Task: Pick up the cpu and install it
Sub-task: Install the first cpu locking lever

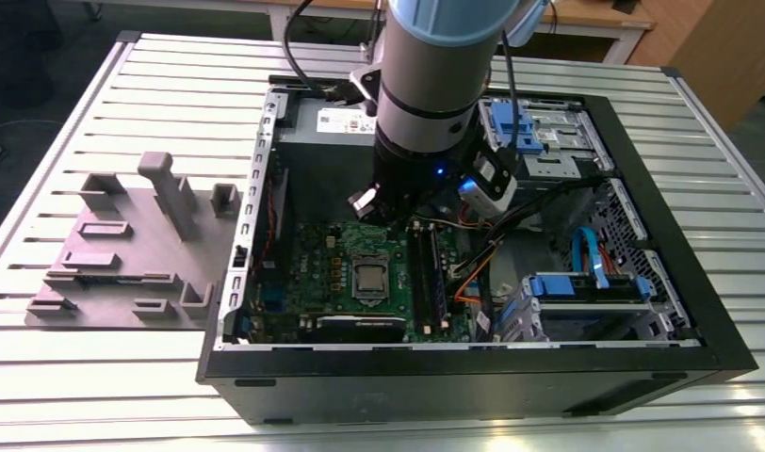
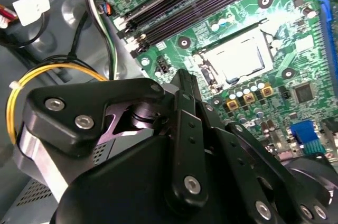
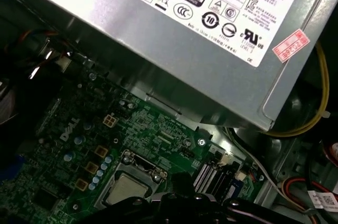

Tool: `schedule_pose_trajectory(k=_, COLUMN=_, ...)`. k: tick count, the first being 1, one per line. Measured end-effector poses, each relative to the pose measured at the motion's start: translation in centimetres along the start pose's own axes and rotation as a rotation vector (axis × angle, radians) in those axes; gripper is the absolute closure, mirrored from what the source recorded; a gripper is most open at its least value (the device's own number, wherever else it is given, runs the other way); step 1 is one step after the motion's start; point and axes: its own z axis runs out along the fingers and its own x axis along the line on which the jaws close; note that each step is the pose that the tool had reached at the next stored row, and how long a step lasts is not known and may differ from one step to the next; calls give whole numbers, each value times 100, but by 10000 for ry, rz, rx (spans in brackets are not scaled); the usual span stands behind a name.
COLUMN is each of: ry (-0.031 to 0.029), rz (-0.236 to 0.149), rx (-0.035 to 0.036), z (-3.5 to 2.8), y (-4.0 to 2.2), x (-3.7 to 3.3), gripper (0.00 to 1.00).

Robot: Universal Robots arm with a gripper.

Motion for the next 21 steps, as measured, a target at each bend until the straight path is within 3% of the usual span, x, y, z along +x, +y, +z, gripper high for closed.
schedule_pose_trajectory(k=3, ry=64, rz=2, rx=78, z=3, y=-23, x=5, gripper=90)
schedule_pose_trajectory(k=12, ry=139, rz=3, rx=209, z=27, y=-83, x=36, gripper=90)
schedule_pose_trajectory(k=21, ry=238, rz=8, rx=383, z=99, y=-126, x=61, gripper=90)
